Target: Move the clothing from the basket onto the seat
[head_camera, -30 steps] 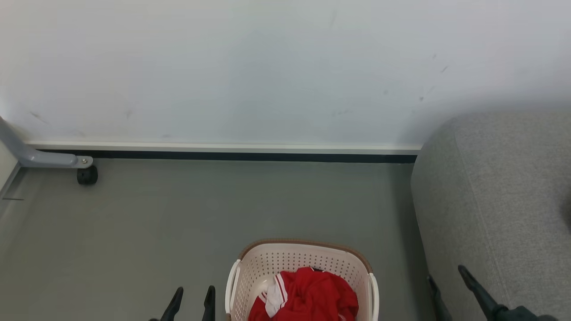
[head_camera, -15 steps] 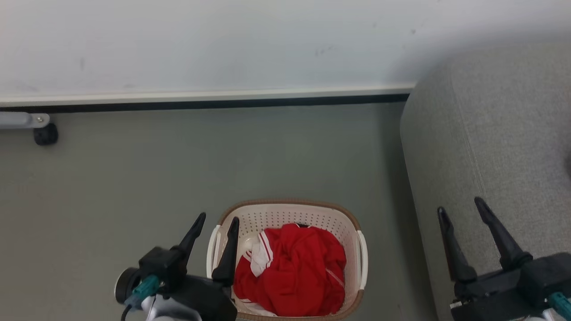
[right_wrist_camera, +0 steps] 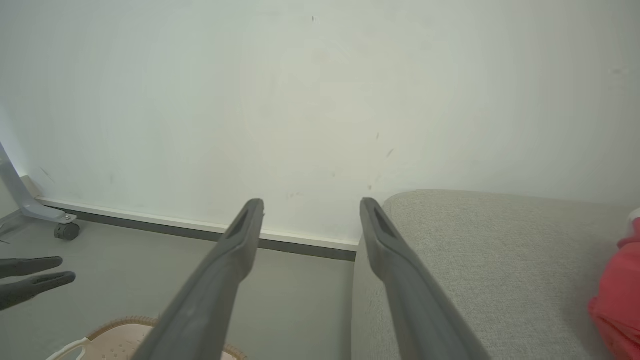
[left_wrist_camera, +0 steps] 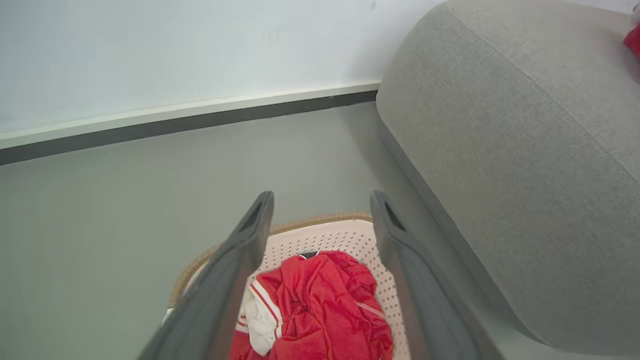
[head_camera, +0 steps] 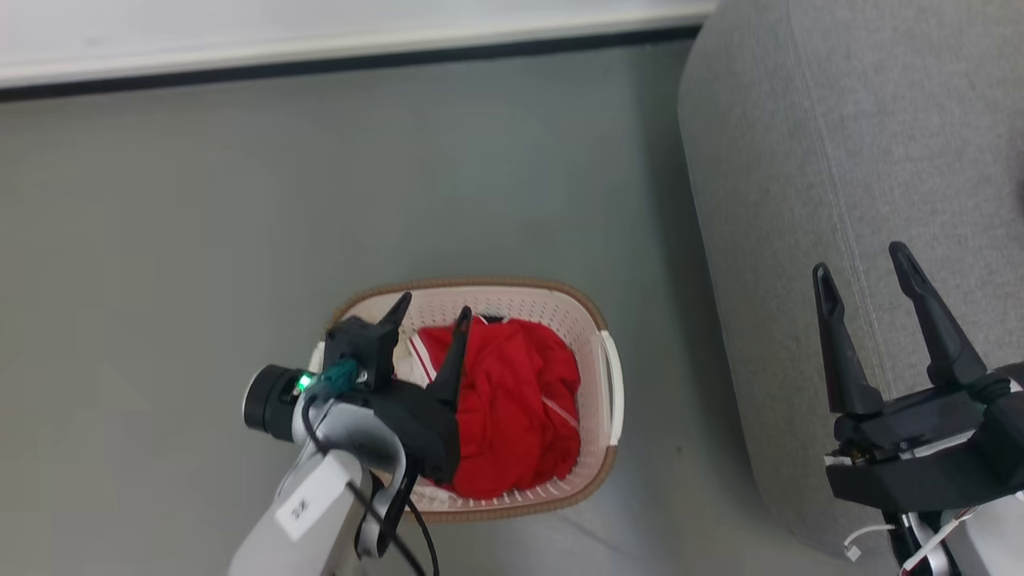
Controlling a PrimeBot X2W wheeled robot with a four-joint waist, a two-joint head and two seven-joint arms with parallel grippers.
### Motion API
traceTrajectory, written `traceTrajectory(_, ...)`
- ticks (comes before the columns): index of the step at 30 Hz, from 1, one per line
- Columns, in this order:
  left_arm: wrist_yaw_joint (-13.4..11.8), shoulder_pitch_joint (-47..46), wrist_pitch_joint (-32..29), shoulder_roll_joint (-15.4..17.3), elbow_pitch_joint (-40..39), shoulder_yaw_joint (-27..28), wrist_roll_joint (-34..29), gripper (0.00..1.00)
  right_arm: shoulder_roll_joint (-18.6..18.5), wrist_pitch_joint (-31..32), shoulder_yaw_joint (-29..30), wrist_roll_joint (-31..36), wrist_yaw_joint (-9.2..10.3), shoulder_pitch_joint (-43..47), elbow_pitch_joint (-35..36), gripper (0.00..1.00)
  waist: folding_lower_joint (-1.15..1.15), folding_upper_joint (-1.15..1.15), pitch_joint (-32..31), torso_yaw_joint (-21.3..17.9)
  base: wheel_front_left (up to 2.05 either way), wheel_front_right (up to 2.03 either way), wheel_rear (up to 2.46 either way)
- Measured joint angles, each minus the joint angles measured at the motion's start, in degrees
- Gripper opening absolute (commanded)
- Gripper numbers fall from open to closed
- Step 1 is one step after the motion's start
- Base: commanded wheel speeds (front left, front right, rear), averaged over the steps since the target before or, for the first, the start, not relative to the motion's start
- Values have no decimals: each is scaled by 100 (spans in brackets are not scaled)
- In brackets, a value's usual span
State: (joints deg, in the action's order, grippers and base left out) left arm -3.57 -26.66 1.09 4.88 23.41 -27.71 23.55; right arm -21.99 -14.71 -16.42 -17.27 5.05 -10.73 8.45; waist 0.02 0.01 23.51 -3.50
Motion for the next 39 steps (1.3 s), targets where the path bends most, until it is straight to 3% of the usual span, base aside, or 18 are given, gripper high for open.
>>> traceTrajectory(12,-105,-821,-654,-85,938,16,-9,100,108,0,192,-68,-53,-371,188,100,-1,0,945,-410,0,0,0)
traceTrajectory(25,-201,-1277,-889,-162,2006,141,85,100,256,0,305,-96,-113,-498,82,100,-1,1,1710,-889,0,0,0)
traceTrajectory(39,-250,-1767,-1147,-202,2835,277,213,100,311,0,360,-78,-255,-474,268,100,-2,0,2287,-944,0,0,0)
